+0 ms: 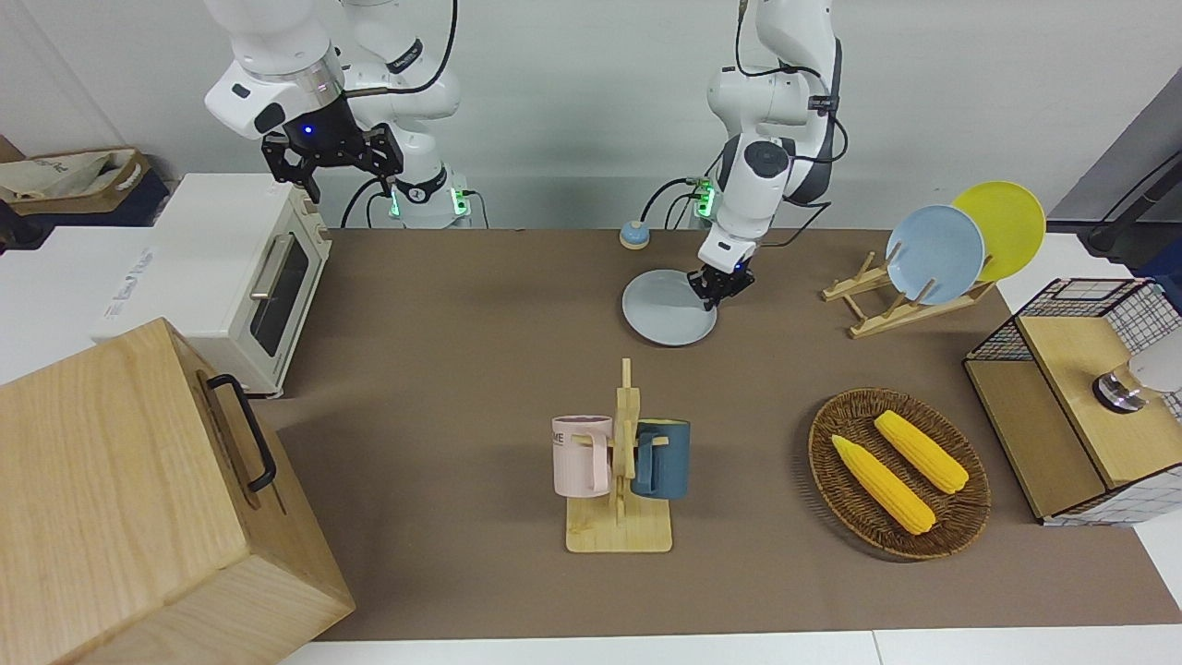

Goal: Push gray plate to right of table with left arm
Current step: 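Push the gray plate with the left gripper across the table toward the toaster oven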

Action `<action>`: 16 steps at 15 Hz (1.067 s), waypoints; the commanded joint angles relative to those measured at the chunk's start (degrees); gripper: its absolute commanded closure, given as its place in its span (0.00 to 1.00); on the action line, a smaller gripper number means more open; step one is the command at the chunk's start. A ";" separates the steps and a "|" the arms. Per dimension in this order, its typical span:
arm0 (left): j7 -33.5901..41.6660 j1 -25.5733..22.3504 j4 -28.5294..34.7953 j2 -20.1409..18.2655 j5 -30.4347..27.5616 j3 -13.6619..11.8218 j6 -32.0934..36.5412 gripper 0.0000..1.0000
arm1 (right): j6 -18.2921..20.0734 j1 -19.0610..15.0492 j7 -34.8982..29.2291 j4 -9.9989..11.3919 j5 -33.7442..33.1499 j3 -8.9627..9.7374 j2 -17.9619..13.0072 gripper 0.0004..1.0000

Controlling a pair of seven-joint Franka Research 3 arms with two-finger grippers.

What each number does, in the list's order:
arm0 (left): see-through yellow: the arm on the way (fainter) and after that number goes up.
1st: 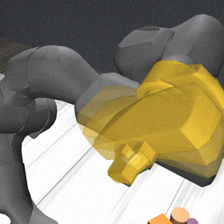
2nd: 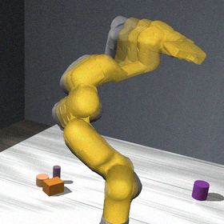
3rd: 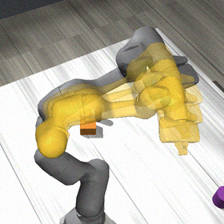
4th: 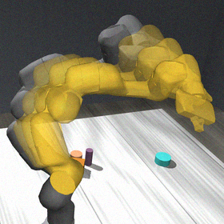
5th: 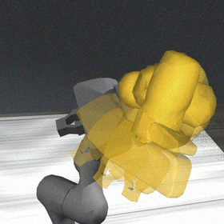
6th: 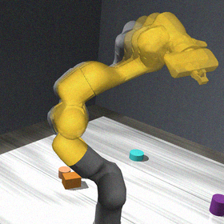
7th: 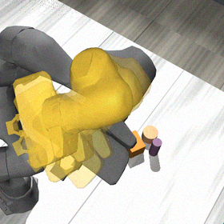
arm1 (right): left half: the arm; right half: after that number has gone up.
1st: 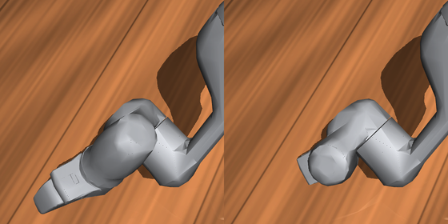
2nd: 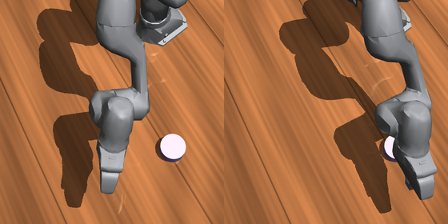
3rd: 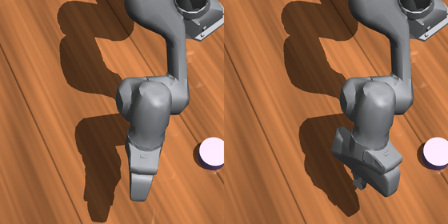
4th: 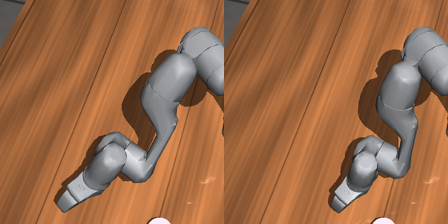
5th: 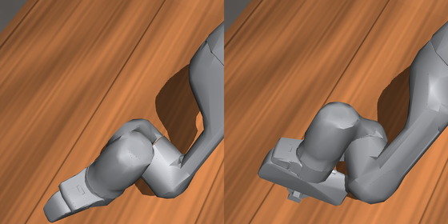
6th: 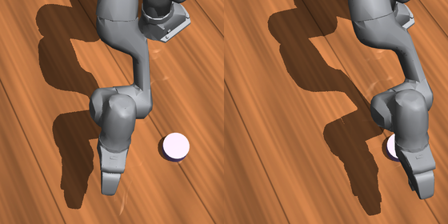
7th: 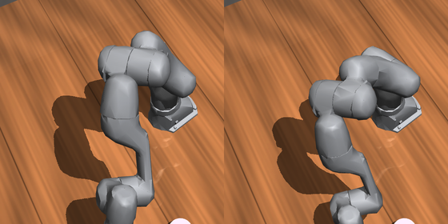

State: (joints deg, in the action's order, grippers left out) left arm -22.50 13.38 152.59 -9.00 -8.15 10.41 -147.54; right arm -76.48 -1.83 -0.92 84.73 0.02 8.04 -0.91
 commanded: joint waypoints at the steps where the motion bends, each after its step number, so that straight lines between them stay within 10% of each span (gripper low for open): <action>1: -7.64 7.18 -3.96 9.61 -0.82 0.40 -3.54 1.00 | 0.89 -1.16 -0.66 -0.53 0.25 0.92 -0.14 0.02; 16: -18.37 16.58 -16.00 17.52 -0.73 1.11 -2.40 1.00 | 0.89 -1.07 -0.75 -0.53 0.25 0.92 -0.14 0.02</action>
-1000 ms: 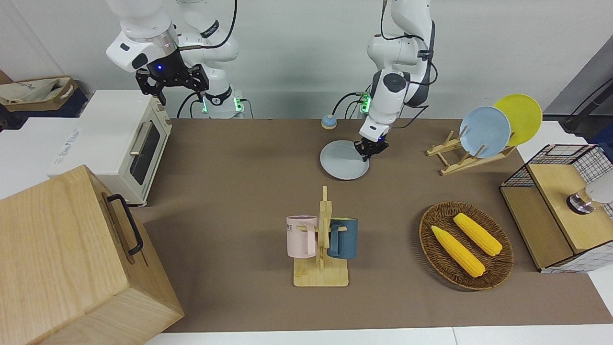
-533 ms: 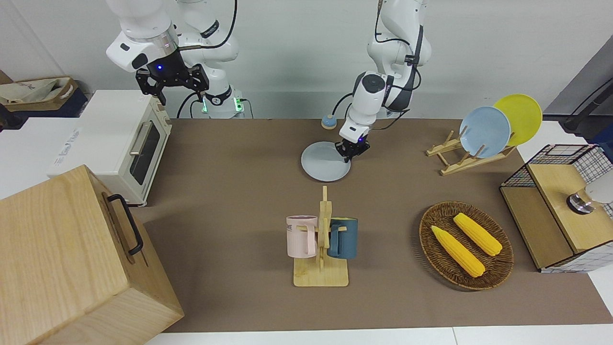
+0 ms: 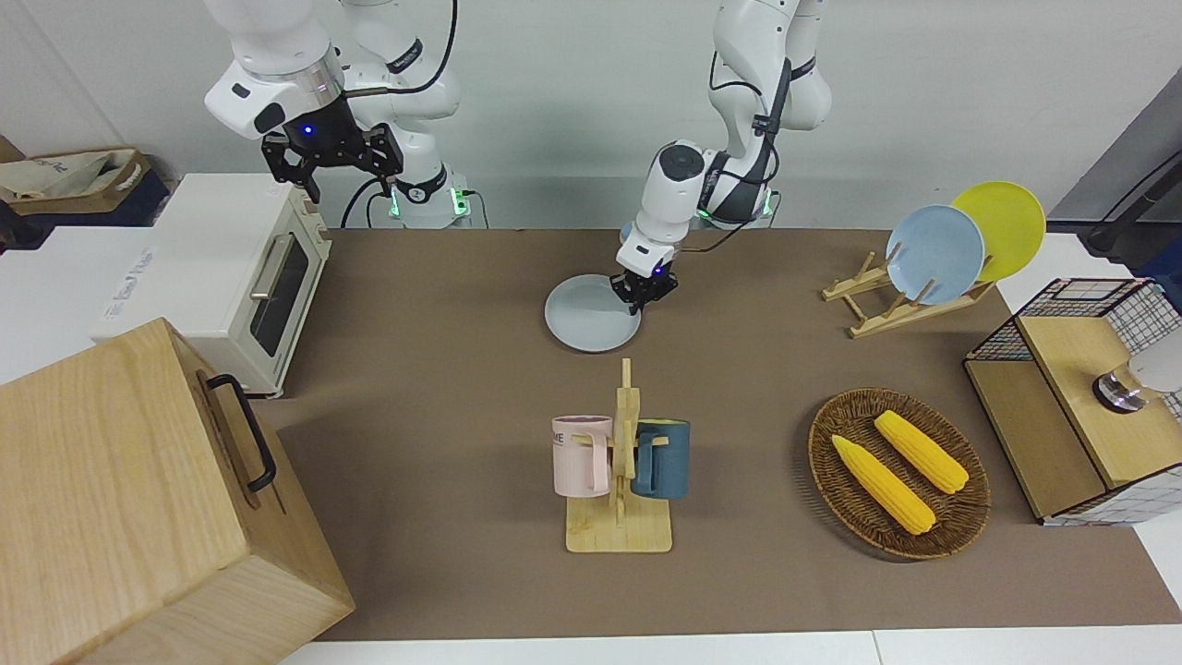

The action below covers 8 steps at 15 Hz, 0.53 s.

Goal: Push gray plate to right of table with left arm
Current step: 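Push the gray plate with the left gripper across the table toward the toaster oven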

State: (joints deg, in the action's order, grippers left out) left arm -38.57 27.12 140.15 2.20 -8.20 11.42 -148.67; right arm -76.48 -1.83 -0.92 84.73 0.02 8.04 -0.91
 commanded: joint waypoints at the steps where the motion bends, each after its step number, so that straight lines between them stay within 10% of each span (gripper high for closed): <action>1: -3.17 3.72 -4.69 6.93 -0.59 0.18 -0.83 1.00 | 0.89 -1.15 -0.66 -0.53 0.25 0.92 -0.14 0.02; 8: -8.89 8.47 -12.26 11.33 0.28 0.10 2.16 1.00 | 0.89 -1.15 -0.66 -0.53 0.25 0.92 -0.14 0.02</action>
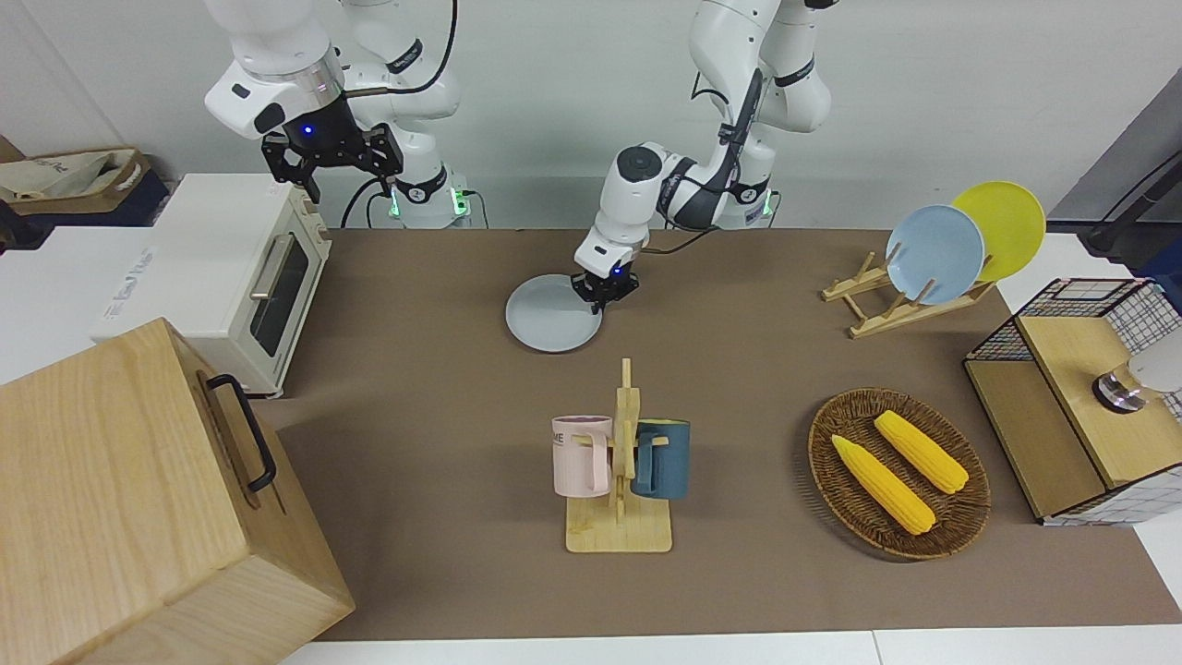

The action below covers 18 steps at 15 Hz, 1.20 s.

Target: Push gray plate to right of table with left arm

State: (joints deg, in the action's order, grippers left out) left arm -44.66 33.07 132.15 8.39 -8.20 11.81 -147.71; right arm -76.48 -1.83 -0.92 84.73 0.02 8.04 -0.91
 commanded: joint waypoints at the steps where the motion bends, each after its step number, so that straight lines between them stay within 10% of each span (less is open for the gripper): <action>1: -3.50 2.88 -5.14 6.02 0.81 -0.30 1.19 1.00 | 0.89 -1.15 -0.66 -0.53 0.25 0.92 -0.14 0.02; 18: -10.71 6.40 -17.63 13.93 3.80 -0.30 4.45 1.00 | 0.89 -1.07 -0.75 -0.53 0.25 0.92 -0.14 0.02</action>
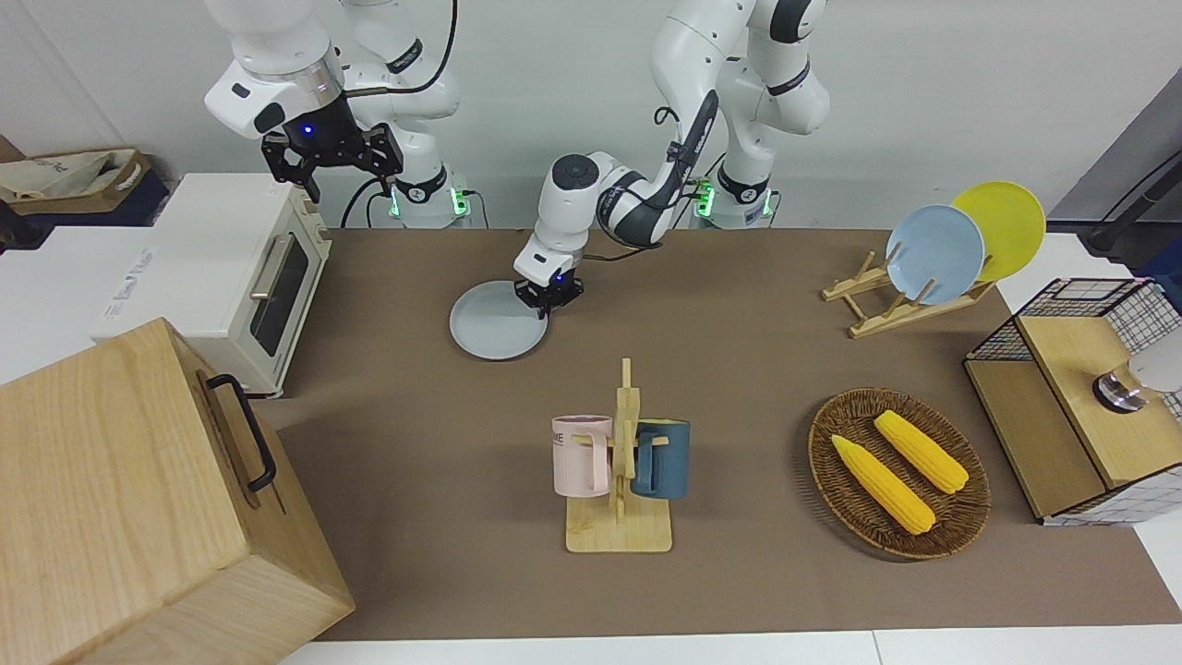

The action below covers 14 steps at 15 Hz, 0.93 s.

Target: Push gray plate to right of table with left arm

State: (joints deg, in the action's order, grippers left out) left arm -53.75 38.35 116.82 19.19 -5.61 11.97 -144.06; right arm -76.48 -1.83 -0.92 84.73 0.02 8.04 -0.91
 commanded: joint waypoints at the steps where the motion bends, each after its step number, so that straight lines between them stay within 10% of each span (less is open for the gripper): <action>1: -1.62 1.11 -2.21 3.14 1.21 -0.46 0.80 1.00 | 0.89 -1.07 -0.75 -0.53 0.25 0.92 -0.14 0.02; 7: -1.44 1.11 -2.21 3.23 1.30 -0.46 0.71 1.00 | 0.89 -1.07 -0.75 -0.53 0.25 0.92 -0.14 0.02; 12: -1.18 1.11 -3.00 3.40 1.30 -0.72 0.71 0.01 | 0.89 -1.16 -0.66 -0.53 0.25 0.92 -0.14 0.02; 14: -1.18 1.11 -3.26 3.40 1.39 -0.72 0.71 0.01 | 0.89 -1.07 -0.66 -0.53 0.25 0.92 -0.14 0.02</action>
State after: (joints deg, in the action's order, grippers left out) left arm -53.89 38.78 114.87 20.93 -5.60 12.03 -144.04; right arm -76.48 -1.83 -0.92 84.73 0.02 8.04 -0.91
